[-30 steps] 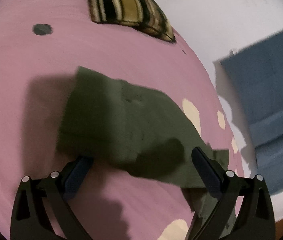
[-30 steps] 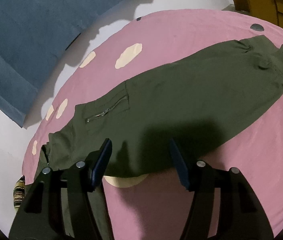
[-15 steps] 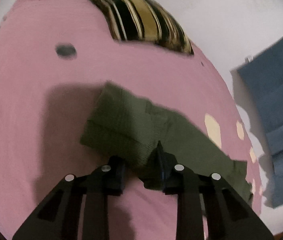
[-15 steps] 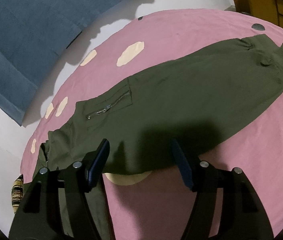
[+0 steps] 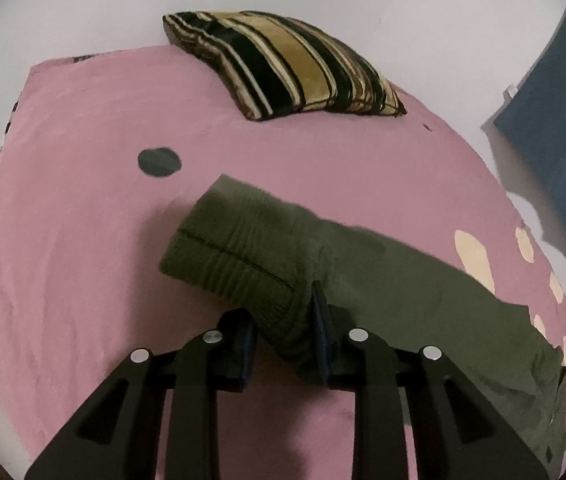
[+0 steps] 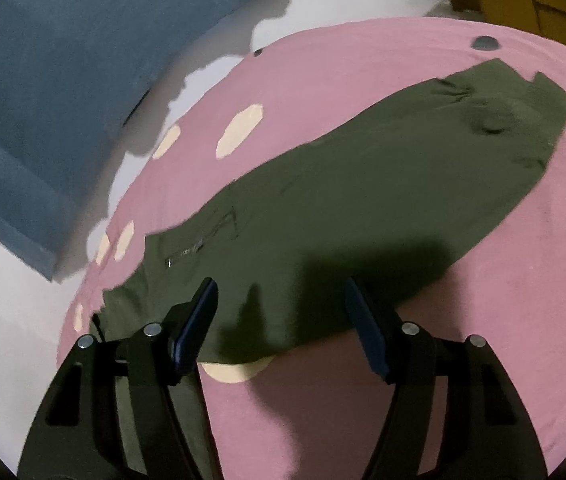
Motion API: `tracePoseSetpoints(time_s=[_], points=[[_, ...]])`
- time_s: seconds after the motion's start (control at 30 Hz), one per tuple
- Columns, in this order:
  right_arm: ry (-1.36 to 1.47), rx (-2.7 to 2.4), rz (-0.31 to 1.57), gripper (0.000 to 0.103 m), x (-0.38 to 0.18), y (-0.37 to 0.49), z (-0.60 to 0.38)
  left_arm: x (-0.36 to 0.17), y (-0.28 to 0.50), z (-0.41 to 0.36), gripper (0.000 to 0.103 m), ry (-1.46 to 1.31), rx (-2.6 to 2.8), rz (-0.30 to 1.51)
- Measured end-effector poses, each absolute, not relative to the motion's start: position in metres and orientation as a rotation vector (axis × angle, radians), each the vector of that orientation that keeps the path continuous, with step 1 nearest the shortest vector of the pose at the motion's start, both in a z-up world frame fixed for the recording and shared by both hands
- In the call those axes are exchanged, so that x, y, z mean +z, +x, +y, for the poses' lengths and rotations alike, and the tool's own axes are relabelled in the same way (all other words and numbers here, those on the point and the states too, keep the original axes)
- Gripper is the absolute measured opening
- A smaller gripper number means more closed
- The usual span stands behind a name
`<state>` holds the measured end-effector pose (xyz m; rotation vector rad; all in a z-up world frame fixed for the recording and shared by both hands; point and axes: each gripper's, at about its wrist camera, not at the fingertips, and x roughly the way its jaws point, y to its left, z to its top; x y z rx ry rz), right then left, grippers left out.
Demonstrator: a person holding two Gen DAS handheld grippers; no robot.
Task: Fold small clothes
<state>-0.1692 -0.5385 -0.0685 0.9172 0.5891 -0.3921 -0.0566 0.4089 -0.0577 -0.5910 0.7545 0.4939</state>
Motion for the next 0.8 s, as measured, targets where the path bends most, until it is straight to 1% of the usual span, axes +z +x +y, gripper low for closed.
tracePoseSetpoints(time_s=[0.1, 0.17, 0.33, 0.4, 0.47, 0.57, 0.7, 0.8], points=[[0.973, -0.406, 0.562, 0.07, -0.068, -0.183, -0.555, -0.055, -0.064, 0.412, 0.034, -0.611, 0.488, 0.752], [0.997, -0.425, 0.533, 0.071, -0.065, -0.195, -0.566, -0.052, -0.069, 0.412, 0.042, -0.609, 0.505, 0.751], [1.067, -0.473, 0.44, 0.074, -0.057, -0.23, -0.6, -0.04, -0.074, 0.405, 0.043, -0.586, 0.555, 0.752], [1.092, -0.503, 0.408, 0.074, -0.057, -0.246, -0.616, -0.039, -0.073, 0.403, 0.049, -0.548, 0.584, 0.764], [1.121, -0.542, 0.381, 0.074, -0.06, -0.262, -0.632, -0.04, -0.075, 0.406, 0.063, -0.533, 0.616, 0.765], [1.182, -0.595, 0.342, 0.074, -0.071, -0.285, -0.653, -0.047, -0.08, 0.417, 0.069, -0.567, 0.616, 0.769], [1.261, -0.642, 0.304, 0.074, -0.088, -0.309, -0.674, -0.049, -0.088, 0.427, 0.07, -0.533, 0.683, 0.742], [1.275, -0.627, 0.282, 0.074, -0.093, -0.311, -0.68, -0.051, -0.098, 0.44, 0.07, -0.542, 0.717, 0.729]])
